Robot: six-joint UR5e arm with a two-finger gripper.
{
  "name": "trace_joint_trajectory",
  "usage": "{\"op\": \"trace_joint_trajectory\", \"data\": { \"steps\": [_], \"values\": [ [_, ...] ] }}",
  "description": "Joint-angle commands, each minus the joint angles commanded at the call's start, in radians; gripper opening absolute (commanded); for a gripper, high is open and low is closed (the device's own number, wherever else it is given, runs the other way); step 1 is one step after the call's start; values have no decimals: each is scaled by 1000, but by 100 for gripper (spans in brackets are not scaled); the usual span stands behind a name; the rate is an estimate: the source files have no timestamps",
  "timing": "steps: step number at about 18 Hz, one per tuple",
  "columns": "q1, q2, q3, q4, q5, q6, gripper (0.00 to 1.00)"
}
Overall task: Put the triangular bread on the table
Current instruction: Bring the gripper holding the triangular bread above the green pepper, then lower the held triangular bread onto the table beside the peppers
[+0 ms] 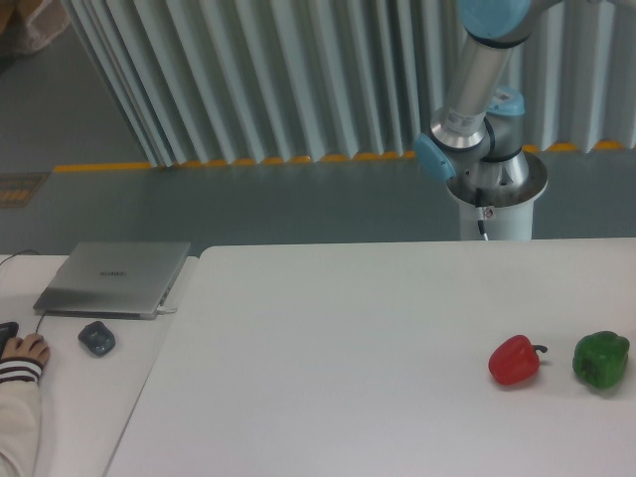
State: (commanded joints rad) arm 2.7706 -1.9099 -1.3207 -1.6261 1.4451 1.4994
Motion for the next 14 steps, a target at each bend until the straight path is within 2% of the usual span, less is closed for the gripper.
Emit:
{"op": "trace_joint_trajectory", "data": {
  "steps": [2,5,7,9,11,14],
  "values": [
    [-61,6,-17,14,0,-86,14],
    [-129,29,-74,133,-2,-198,14],
    [-155,29,-92,169,0,-258,14],
    [-193,28,-101,225,1,-324,9],
    [-230,23,-107,284,5,-410,9],
    [-267,19,-109,328,5,-485,9]
  ]
}}
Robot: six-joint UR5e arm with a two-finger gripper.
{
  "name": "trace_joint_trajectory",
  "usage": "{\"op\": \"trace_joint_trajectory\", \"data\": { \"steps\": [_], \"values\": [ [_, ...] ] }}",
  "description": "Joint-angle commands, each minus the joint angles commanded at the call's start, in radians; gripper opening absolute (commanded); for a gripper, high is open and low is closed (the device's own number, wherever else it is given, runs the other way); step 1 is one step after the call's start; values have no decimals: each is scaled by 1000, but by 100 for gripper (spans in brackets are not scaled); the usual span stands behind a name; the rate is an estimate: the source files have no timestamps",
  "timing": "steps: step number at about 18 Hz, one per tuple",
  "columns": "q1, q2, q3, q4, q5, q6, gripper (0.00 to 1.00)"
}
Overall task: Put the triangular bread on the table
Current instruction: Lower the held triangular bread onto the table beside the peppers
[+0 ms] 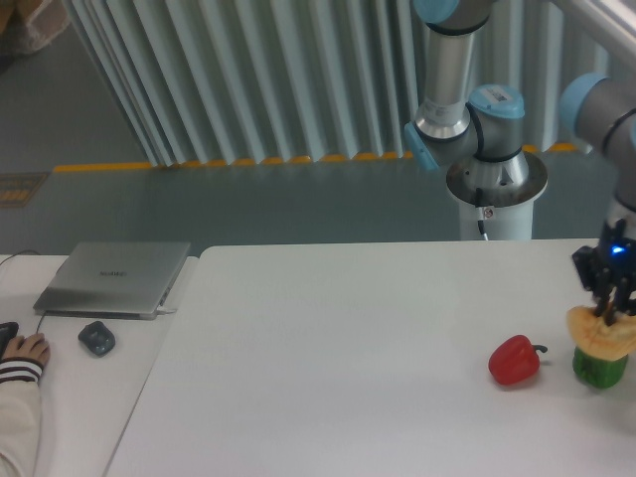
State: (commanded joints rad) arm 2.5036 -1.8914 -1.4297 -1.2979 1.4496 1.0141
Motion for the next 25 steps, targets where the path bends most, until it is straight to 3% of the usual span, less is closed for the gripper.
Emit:
{"op": "trace_joint_trajectory", "data": {
  "steps": [5,11,17,20,21,25],
  "values": [
    [-89,-66,-5,225,26,-210,9],
    [-141,-133,-40,241,202,-167,9],
    [-138,-149,-37,272,227,-135,13],
    [-138,-147,-35,273,233,-140,42],
    [-137,-144,-34,272,264,-135,99],
    [-135,-138,-31,267,308,-128,100]
  ]
}}
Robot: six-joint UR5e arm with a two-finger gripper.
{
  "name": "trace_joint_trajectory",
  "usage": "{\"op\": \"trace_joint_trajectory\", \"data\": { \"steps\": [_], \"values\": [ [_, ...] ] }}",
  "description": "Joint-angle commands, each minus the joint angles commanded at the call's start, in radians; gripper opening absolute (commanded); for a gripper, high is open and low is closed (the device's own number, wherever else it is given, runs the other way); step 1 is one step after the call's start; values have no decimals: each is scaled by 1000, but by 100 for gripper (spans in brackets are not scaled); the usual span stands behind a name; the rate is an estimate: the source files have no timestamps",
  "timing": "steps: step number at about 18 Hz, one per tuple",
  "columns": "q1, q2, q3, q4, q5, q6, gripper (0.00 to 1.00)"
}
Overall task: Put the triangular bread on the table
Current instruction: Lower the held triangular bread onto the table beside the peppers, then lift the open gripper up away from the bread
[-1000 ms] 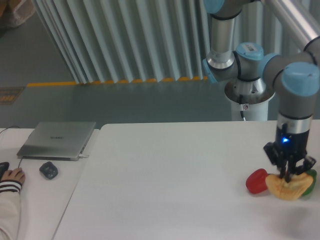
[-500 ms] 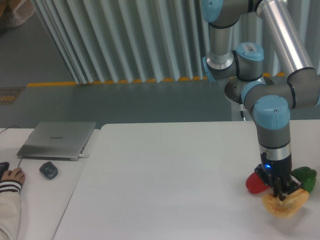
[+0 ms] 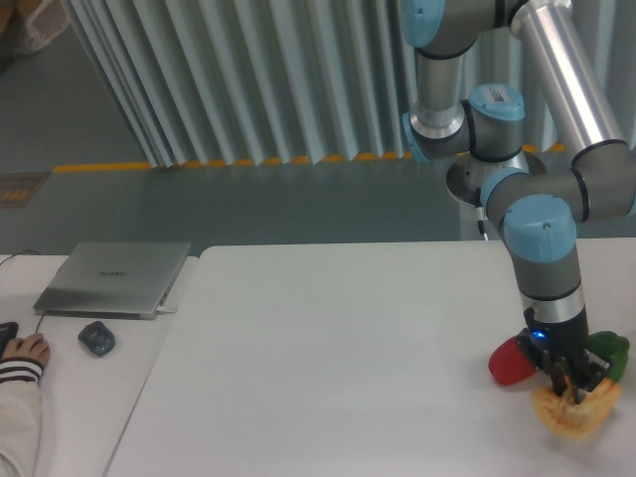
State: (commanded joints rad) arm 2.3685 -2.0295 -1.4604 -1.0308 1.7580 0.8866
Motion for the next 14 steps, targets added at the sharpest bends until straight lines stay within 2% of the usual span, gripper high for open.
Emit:
{"op": "trace_joint_trajectory", "data": {
  "steps": [4,8,12,14],
  "values": [
    [-5,9,-2,-6,-5,9,100],
    [-41,32,-9,-12,5,92,100],
    [-45,69,-8,-118,18,167,100],
    [-41,97,-6,-164,8,256,100]
  ]
}}
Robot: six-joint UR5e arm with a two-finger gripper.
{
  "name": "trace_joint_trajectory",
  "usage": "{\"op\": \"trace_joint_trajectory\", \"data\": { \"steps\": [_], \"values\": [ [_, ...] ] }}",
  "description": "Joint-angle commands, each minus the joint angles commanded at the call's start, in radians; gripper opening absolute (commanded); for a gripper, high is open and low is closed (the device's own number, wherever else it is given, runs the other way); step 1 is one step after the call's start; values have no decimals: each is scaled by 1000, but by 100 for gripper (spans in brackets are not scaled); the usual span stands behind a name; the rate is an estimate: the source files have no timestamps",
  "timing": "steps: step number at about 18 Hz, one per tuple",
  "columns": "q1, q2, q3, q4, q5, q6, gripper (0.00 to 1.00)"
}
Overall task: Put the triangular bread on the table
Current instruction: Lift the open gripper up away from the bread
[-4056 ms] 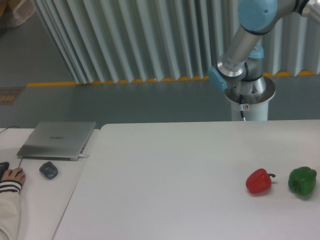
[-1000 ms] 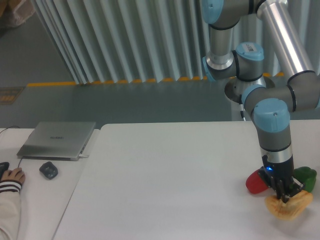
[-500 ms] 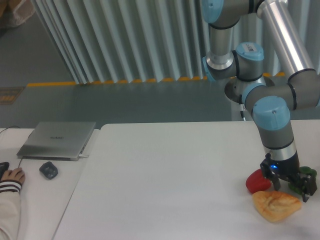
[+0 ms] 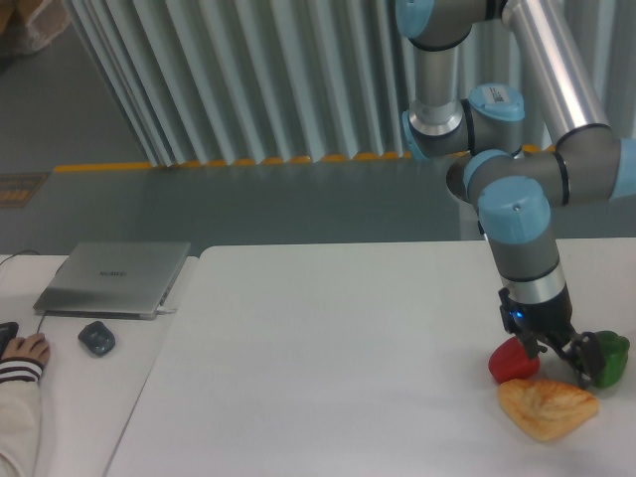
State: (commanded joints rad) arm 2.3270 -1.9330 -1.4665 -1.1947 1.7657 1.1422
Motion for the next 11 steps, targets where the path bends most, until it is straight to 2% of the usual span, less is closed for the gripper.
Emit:
{"op": "trace_joint_trajectory", "data": {
  "steps": [3,8,11],
  "values": [
    [-9,12,6,-61,0,65,100],
    [-37,40,5,-69,-104,67,100],
    [-41,43,-1,-69,-123,67,100]
  ]
}}
